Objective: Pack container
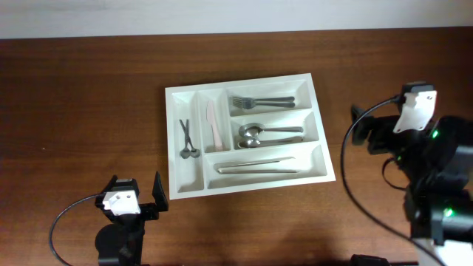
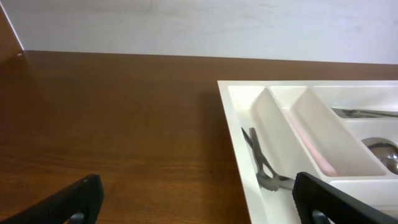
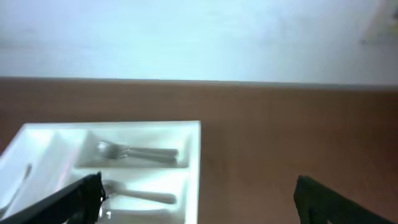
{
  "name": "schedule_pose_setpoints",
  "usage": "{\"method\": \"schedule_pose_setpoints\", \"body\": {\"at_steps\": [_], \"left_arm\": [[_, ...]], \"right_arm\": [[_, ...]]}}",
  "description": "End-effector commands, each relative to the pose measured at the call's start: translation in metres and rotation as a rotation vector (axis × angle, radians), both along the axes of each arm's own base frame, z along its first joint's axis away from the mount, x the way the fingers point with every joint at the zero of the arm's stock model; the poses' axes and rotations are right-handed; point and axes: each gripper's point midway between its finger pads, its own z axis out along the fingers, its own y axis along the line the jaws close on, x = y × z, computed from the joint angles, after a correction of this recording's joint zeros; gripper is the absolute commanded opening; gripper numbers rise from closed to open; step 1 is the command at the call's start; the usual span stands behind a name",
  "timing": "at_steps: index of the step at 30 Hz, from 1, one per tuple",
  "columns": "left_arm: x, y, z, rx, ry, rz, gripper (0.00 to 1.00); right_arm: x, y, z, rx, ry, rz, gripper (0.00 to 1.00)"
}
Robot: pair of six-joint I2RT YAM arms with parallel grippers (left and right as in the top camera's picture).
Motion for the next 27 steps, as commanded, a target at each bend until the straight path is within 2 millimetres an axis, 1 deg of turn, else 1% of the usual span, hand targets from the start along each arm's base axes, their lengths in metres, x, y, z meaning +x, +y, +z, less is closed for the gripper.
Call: {"method": "schedule_pose_setpoints", "body": {"at_steps": [1,4,8,13,19,27], "left_arm": [[-0.001,-0.003,0.0,0.01,0.002,-0.018,0.99],[-0.001,-0.003,0.0,0.01,0.002,-0.018,0.99],[-0.001,-0.003,0.0,0.01,0.002,-0.018,0.99],[-0.001,-0.003,-0.001,0.01,0.002,-0.019,0.99],[-0.001,-0.003,0.0,0.01,0.002,-0.019,0.99],[-0.001,-0.003,0.0,0.01,0.002,-0.018,0.99]], "right_arm": [[-0.006,0.015,-0.011,-0.007,-0.058,0.037,0.99],[-0.014,0.02,-0.018,-0.024,-0.136,0.036,0.99],[-0.031,0.018,-0.033,-0.043,-0.205,-0.009,0.99],[-0.051,0.012,-0.054,-0.06,-0.234,-0.048,0.99],[-0.061,0.01,-0.081,-0.08,-0.234,-0.053,0.99],[-0.069,0.009,-0.123,-0.08,-0.215,-0.06,0.99]]}}
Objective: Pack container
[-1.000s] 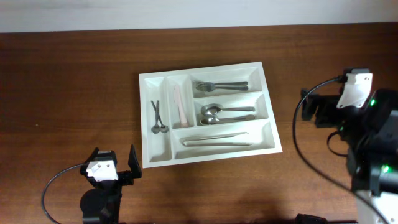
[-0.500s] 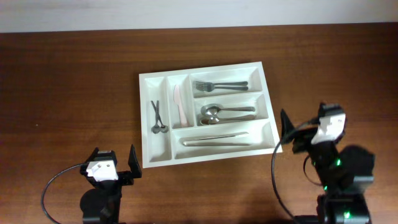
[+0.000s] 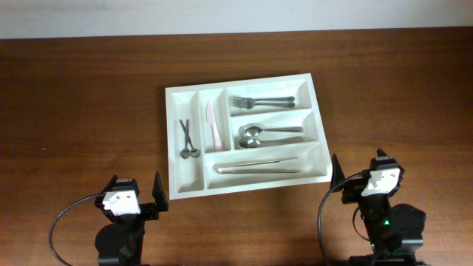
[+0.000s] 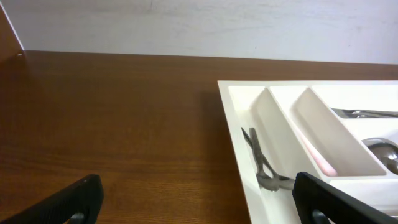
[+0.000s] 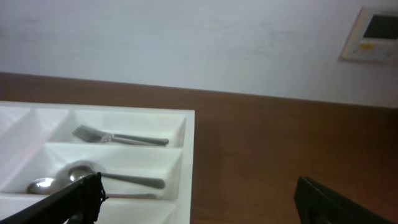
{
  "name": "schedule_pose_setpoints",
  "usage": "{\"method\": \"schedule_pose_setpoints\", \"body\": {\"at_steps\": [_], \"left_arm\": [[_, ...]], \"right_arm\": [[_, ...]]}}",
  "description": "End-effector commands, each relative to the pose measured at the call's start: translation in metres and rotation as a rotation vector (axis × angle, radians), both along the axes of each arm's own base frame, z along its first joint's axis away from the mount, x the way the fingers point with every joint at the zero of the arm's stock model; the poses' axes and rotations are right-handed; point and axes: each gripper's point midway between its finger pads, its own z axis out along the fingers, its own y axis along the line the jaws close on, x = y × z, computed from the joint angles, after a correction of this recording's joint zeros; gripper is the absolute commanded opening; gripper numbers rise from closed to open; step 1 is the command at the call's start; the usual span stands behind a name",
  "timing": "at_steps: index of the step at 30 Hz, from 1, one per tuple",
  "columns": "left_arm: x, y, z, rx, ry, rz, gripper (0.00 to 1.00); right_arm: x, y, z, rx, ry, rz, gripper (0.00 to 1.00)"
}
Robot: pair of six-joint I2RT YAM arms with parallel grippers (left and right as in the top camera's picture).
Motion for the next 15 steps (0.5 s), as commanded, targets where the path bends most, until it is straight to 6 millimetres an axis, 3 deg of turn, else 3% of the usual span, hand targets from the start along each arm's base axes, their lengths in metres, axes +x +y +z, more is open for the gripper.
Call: {"method": "schedule_pose_setpoints", "body": {"at_steps": [1,15], "left_arm": [[-0.001,-0.003,0.0,0.01,0.002,-0.018,0.99],[-0.001,-0.003,0.0,0.01,0.002,-0.019,0.99]], "right_arm": [[-0.002,-0.001,-0.014,-0.009,0.005,-0.009,0.99],[-0.008,-0.002,-0.067,-0.008,0.094,-0.016,0.99]]}}
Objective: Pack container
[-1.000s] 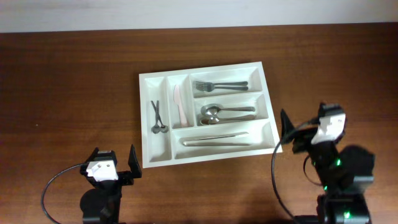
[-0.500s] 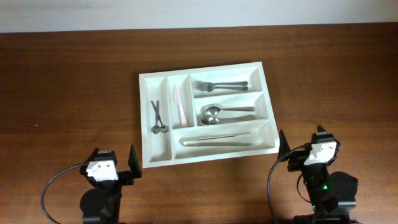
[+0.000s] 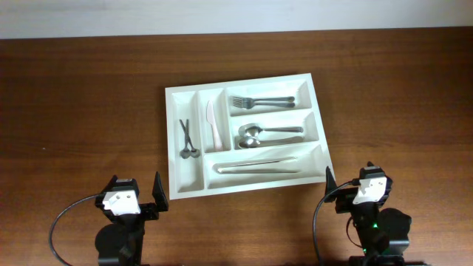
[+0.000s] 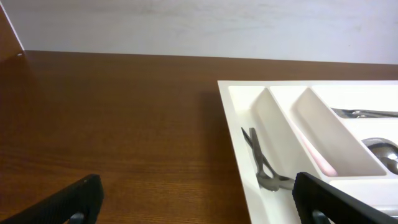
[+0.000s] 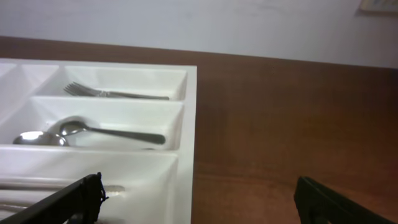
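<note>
A white cutlery tray lies mid-table. Its compartments hold dark scissors, a pink knife, forks, spoons and long steel knives. My left gripper stands open and empty at the table's front, left of the tray's near left corner; its wrist view shows the scissors ahead to the right. My right gripper is open and empty just off the tray's near right corner, with the tray rim between its fingers in the wrist view.
Brown wooden table all round the tray, with a pale wall behind its far edge. Black cables loop from both arm bases at the front edge.
My right arm has shifted a little left and toward the front edge, so the tray fills more of its wrist view. The left arm and the tray's contents are unchanged.
My right arm first stood extended at the table's right side, beyond the tray. It then sat folded at the front right near the tray's corner, and now rests slightly closer to that corner. The left gripper stayed open at the front left throughout.
</note>
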{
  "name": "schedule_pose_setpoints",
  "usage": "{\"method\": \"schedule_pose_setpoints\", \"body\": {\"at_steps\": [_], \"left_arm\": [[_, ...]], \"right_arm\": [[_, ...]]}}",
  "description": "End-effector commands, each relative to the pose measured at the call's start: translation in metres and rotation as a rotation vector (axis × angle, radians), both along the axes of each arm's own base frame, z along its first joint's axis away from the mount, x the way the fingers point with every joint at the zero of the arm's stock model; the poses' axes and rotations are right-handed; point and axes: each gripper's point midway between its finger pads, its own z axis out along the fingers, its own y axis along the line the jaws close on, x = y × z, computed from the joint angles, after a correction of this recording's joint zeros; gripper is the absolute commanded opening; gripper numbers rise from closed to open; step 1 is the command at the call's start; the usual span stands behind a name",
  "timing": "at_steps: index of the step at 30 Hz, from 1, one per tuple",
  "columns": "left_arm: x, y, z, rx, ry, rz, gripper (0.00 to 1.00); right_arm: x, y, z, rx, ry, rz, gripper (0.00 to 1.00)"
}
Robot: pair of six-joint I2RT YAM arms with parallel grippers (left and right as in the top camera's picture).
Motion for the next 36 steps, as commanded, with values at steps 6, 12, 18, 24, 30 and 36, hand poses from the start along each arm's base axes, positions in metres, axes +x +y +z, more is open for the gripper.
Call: {"method": "schedule_pose_setpoints", "body": {"at_steps": [6,12,18,24,30,36], "left_arm": [[-0.0008,-0.003,-0.0004,0.01,0.002,-0.019,0.99],[-0.0008,-0.003,-0.0004,0.01,0.002,-0.018,0.99],[-0.0008,-0.0031,-0.0004,0.01,0.002,-0.019,0.99],[-0.0008,-0.0031,-0.0004,0.01,0.002,-0.019,0.99],[-0.0008,-0.0031,-0.0004,0.01,0.002,-0.019,0.99],[-0.0008,-0.003,-0.0004,0.01,0.002,-0.018,0.99]], "right_arm": [[0.0001,-0.0064,-0.0063,-0.016,0.002,-0.04,0.99],[-0.0001,-0.0038,-0.0063,-0.012,0.003,-0.024,0.99],[-0.0003,-0.001,-0.0061,-0.008,0.002,-0.008,0.99],[-0.0003,0.0005,-0.0059,-0.004,0.001,0.0,0.99],[-0.0003,0.0005,-0.0059,-0.004,0.001,-0.001,0.99],[-0.0003,0.0005,-0.0059,-0.004,0.001,-0.001,0.99]]}}
